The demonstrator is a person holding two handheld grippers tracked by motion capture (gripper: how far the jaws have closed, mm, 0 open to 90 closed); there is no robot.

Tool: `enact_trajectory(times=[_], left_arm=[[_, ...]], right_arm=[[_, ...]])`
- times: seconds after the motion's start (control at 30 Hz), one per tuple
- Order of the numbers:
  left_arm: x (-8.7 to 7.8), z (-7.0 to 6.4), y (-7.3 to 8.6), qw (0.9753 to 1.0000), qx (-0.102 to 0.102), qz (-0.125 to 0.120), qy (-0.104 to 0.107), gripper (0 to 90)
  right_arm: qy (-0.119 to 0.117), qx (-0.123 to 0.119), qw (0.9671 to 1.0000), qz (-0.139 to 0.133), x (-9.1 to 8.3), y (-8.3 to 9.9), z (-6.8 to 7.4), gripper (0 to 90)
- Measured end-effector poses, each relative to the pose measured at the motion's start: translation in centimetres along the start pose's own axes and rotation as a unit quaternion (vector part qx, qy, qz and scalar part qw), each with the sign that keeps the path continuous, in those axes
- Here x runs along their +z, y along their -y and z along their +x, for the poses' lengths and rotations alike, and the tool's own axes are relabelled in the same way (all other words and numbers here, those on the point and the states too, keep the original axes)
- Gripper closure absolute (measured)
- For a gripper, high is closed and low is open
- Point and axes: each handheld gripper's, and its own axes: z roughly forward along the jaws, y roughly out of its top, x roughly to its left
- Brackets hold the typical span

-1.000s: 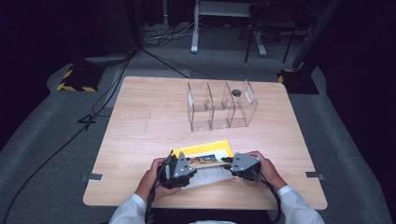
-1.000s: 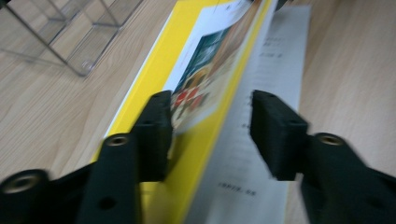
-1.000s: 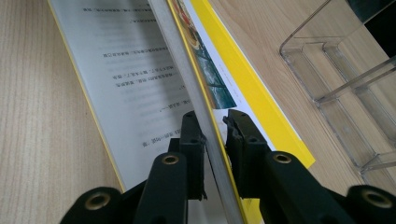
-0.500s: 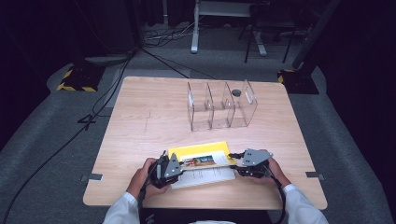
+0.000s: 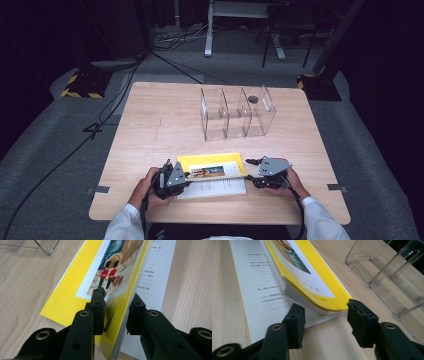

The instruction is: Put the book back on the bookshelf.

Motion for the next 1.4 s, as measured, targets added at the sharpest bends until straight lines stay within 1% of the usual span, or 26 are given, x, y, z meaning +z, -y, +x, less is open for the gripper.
enact_trajectory(times=[0.13,0.2,0.23,0.3,0.37,0.47,0.5,0.53,0.57,0.63,0.67,0.73,0.77,0.83,0.9,0.93,0.97,1.0,1.03,1.13,1.2,1.23,1.27,1.3,1.33,1.4], left_arm=[[0.0,0.0,0.1,1.0,-0.001,-0.002,0.002,72.1],[0.0,0.1,0.1,1.0,-0.001,-0.002,0.002,72.0],[0.0,0.1,0.1,1.0,-0.001,-0.002,0.002,72.0],[-0.1,0.1,0.1,1.0,-0.004,-0.004,0.002,71.9],[-0.2,0.2,0.1,1.0,-0.004,-0.006,-0.001,71.5],[-0.6,0.6,0.2,0.9997,-0.018,-0.012,-0.01,69.4],[-0.6,0.6,0.2,0.9997,-0.018,-0.012,-0.01,67.4],[-0.8,0.9,0.3,0.9993,-0.029,-0.017,-0.017,67.4],[-1.0,1.0,0.4,0.999,-0.035,-0.019,-0.022,63.5],[-1.3,1.1,0.4,0.9987,-0.039,-0.019,-0.026,61.5],[-1.4,1.0,0.1,0.9987,-0.041,-0.018,-0.025,55.2],[-1.5,0.8,-0.1,0.9988,-0.041,-0.018,-0.021,50.1],[-1.6,0.5,-0.5,0.999,-0.036,-0.018,-0.017,50.1],[-1.5,-0.2,-1.2,0.9992,-0.031,-0.024,-0.01,43.6],[-1.2,-1.1,-2.2,0.9996,-0.017,-0.022,-0.01,40.7],[-0.9,-1.5,-2.7,0.9996,-0.012,-0.02,-0.013,33.4],[-0.4,-2.1,-3.4,0.9997,-0.011,-0.018,-0.01,33.1],[-0.4,-2.1,-3.4,0.9997,-0.011,-0.018,-0.01,32.7],[0.3,-2.4,-3.9,0.9997,-0.015,-0.012,-0.013,32.7],[1.5,-2.8,-4.3,0.9995,-0.021,0.005,-0.021,32.5],[2.1,-3.1,-4.5,0.9988,-0.017,0.019,-0.041,34.7],[2.1,-3.2,-4.6,0.9986,-0.015,0.023,-0.044,41.3],[2.2,-3.2,-4.7,0.998,-0.021,0.026,-0.055,51.7],[2.2,-3.2,-4.8,0.9975,-0.025,0.028,-0.059,56.7],[2.1,-3.1,-4.7,0.9974,-0.021,0.029,-0.063,61.0],[2.0,-3.0,-4.7,0.9976,-0.016,0.025,-0.063,64.9]], right_arm=[[0.002,-0.009,1.0,-0.004,0.1,-0.1,0.0,51.8],[-0.006,-0.014,0.9999,-0.004,0.4,-0.3,0.2,52.9],[-0.008,-0.018,0.9998,-0.005,0.5,-0.4,0.3,54.8],[-0.019,-0.025,0.9995,-0.011,0.6,-0.6,0.5,64.2],[-0.018,-0.034,0.9992,-0.014,0.5,-0.8,0.8,68.9],[-0.024,-0.046,0.9986,-0.015,0.5,-1.1,1.2,73.9],[-0.027,-0.053,0.9981,-0.016,0.5,-1.3,1.3,75.6],[-0.027,-0.053,0.9981,-0.016,0.5,-1.3,1.3,75.6],[-0.03,-0.064,0.9973,-0.019,0.4,-1.7,1.8,77.9],[-0.033,-0.069,0.9969,-0.019,0.4,-1.9,2.0,78.6],[-0.035,-0.078,0.9962,-0.015,0.4,-2.2,2.5,79.5],[-0.036,-0.083,0.9958,-0.014,0.4,-2.3,2.6,79.9],[-0.038,-0.088,0.9953,-0.013,0.4,-2.4,2.8,80.3],[-0.039,-0.099,0.9942,-0.009,0.5,-2.7,3.2,80.7],[-0.042,-0.103,0.9937,-0.008,0.5,-2.9,3.4,81.1],[-0.044,-0.106,0.9933,-0.007,0.5,-3.1,3.6,81.3],[-0.043,-0.106,0.9934,-0.007,0.5,-3.2,3.6,81.3],[-0.043,-0.106,0.9934,-0.007,0.5,-3.2,3.6,81.3],[-0.043,-0.105,0.9935,-0.008,0.5,-3.2,3.6,81.3],[-0.042,-0.098,0.9942,-0.009,0.4,-3.5,3.6,81.3],[-0.041,-0.094,0.9947,-0.01,0.4,-3.7,3.5,81.3],[-0.04,-0.089,0.9952,-0.008,0.4,-3.8,3.5,81.2],[-0.039,-0.088,0.9953,-0.006,0.4,-3.9,3.5,81.1],[-0.038,-0.085,0.9956,-0.005,0.4,-4.0,3.6,81.0],[-0.035,-0.084,0.9959,-0.004,0.4,-4.0,3.6,80.9],[-0.03,-0.08,0.9963,-0.004,0.3,-4.2,3.7,80.7]])
